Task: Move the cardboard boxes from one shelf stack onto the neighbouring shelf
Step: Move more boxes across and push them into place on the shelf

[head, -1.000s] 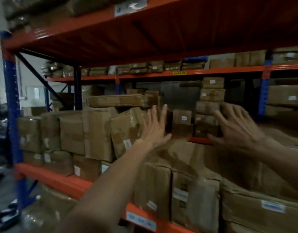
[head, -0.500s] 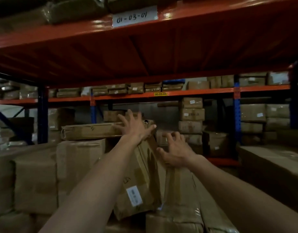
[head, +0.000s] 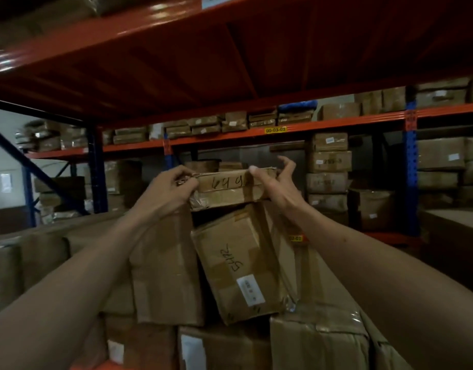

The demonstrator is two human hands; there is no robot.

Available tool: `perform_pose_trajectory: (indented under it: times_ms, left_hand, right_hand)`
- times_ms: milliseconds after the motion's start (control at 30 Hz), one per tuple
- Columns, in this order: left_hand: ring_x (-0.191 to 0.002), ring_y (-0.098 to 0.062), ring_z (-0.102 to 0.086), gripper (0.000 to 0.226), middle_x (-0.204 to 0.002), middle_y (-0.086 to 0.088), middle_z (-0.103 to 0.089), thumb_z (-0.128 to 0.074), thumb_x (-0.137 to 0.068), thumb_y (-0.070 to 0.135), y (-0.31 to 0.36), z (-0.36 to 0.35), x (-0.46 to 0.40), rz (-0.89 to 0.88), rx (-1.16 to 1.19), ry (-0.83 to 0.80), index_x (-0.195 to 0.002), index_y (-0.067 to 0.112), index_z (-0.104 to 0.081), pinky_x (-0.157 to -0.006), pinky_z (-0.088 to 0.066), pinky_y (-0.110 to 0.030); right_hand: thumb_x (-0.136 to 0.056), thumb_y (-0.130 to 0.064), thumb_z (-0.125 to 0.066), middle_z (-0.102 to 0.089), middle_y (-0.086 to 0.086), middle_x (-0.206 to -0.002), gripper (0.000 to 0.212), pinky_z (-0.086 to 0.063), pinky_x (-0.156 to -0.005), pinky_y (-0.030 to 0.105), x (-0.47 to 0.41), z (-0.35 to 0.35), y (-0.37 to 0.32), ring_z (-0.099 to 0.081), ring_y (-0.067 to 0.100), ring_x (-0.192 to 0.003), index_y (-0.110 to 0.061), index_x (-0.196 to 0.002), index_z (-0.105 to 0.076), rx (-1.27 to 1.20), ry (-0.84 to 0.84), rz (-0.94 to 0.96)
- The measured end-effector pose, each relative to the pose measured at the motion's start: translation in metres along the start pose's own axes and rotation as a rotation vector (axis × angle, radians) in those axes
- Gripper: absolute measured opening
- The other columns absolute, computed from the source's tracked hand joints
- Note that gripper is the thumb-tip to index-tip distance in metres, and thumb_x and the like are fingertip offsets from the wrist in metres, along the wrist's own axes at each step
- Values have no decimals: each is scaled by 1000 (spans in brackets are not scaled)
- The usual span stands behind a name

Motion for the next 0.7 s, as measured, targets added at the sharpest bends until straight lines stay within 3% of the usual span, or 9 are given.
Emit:
perform_pose_trajectory:
  times_ms: [100,200,300,400,500,700]
  left_hand:
    - [-114,-19,-56,82,-128,5,-56,-52,-72,80,-35,-7,2,292,118,-4,-138,32,-50,-94,-50,-42]
    - [-125,-26,-51,106,-141,-2,-52,-57,-58,93,-45,-23,7,361,247,-46,-144,31,-45,-105,-44,-48]
    - [-101,-12,-63,73,-113,6,-65,-60,-65,86,-26,-21,6,211,266,71,-116,33,-60,-80,-52,-30]
    - [-91,-12,-64,51,-102,7,-66,-58,-79,75,2,-25,11,96,208,123,-107,33,-62,-73,-54,-32]
    - [-92,-19,-64,45,-101,4,-65,-55,-84,71,27,-36,13,57,176,126,-107,32,-60,-78,-55,-42]
    - [-82,-13,-58,43,-93,7,-60,-54,-89,64,114,-92,9,-68,275,106,-109,26,-59,-60,-42,-30]
  right_hand:
    - [-73,-81,-57,-42,6,-144,89,-42,-100,49,-8,-8,-5,-47,28,-122,-46,-147,-23,2,-45,-39]
    - [-78,-76,-58,-56,1,-132,75,-48,-97,48,-12,-6,2,-56,25,-114,-35,-139,-48,5,-37,-171]
    - [-82,-57,-68,-69,3,-109,45,-56,-89,44,-8,0,7,-66,22,-98,-30,-118,-64,-67,28,-245]
    - [-83,-48,-65,-70,3,-101,26,-57,-87,43,4,22,5,-66,22,-94,-33,-103,-69,-75,161,-246]
    - [-86,-45,-62,-70,4,-99,20,-55,-85,42,23,53,-5,-65,22,-94,-31,-99,-70,-58,229,-237]
    - [-89,-41,-62,-70,7,-101,25,-55,-79,37,63,159,-23,-66,22,-92,-24,-106,-69,-12,303,-233]
Point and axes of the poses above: each hand's wrist, its own x-axis away from the middle knuckle, its own z-axis out of the back of the hand, y = z × x, the point moved 10 cm from there along -x, towards the middle knuckle
